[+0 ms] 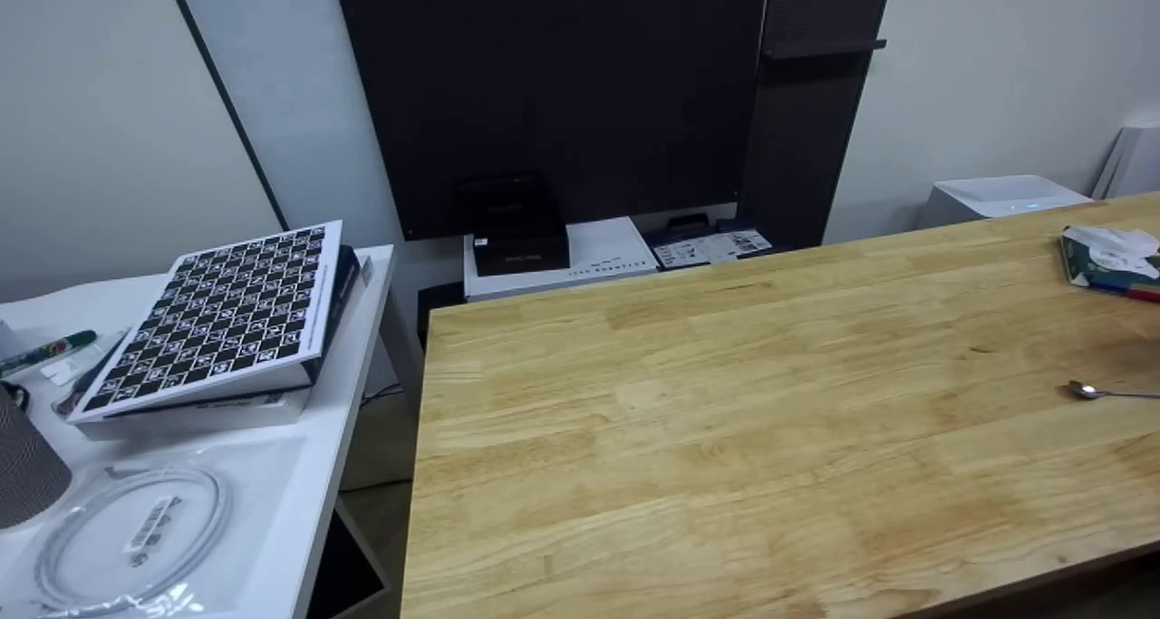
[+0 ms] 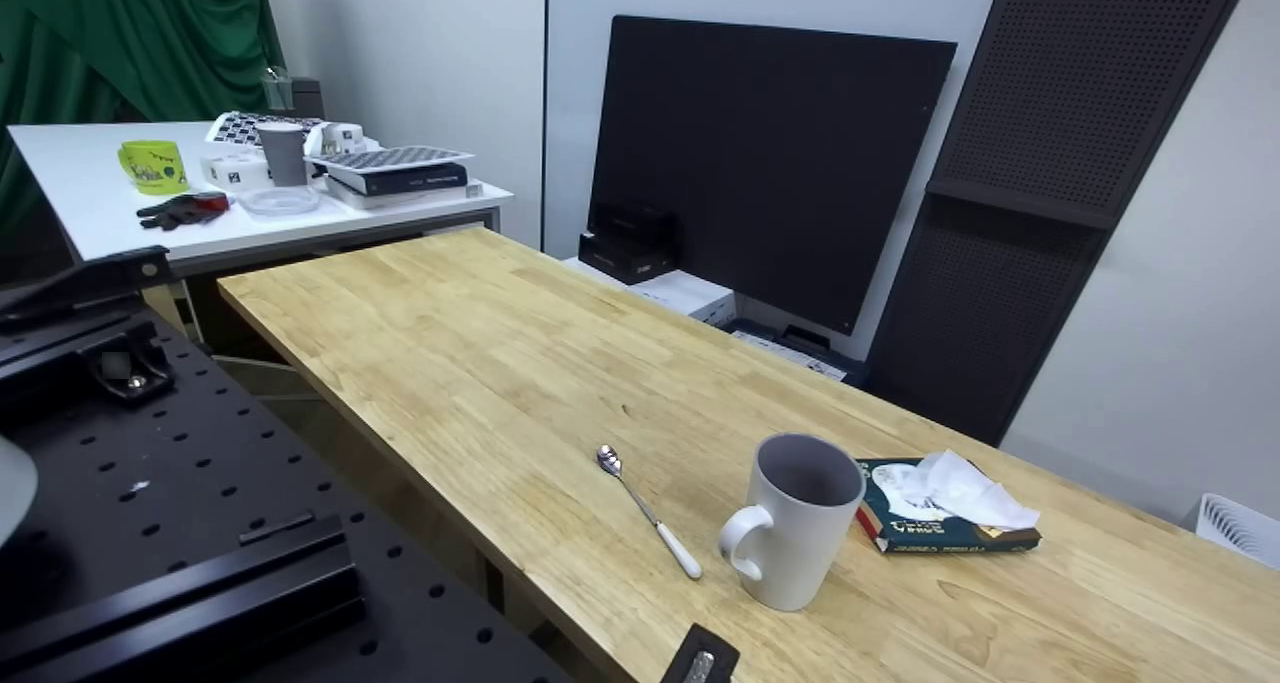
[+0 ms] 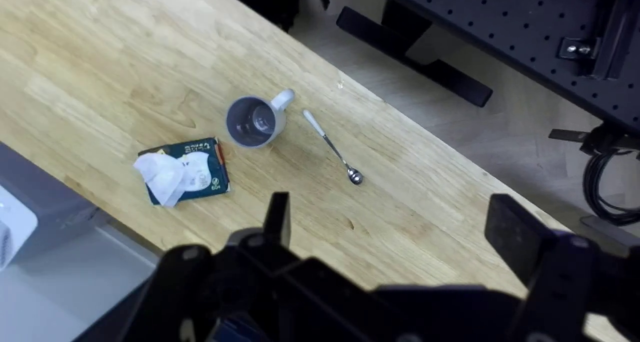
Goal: Put the spoon in the white mug
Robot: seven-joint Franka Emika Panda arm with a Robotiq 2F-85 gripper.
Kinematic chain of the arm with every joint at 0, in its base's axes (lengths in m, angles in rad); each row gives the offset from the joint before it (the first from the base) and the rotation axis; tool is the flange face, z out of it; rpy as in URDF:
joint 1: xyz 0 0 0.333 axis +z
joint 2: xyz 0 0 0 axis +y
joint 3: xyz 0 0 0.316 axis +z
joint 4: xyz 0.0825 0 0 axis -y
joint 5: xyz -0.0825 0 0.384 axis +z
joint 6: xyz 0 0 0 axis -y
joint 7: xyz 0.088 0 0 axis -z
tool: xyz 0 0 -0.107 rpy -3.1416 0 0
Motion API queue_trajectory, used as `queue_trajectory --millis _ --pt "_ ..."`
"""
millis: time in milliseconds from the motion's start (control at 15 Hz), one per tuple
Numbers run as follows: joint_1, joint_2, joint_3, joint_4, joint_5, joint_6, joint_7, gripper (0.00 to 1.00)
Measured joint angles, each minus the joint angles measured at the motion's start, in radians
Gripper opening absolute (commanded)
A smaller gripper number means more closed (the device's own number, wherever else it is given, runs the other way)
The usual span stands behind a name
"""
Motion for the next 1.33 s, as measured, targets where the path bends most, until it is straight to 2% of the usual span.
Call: queue_trajectory --millis 267,533,733,1067,1333 --pt "-0.001 0.000 -0.103 -0.036 -0.033 0.174 -0.248 1.00" --pt "-0.006 0.001 -0.144 -0.083 -0.054 0.336 -0.465 1.00" --pt "0.003 0.001 -0.180 -0.110 0.000 0.432 -0.631 1.00" --pt "0.027 0.004 -0.238 -0.120 0.184 0.458 -0.874 1.00" --pt "0.027 0.007 -0.245 -0.121 0.208 0.458 -0.911 1.00"
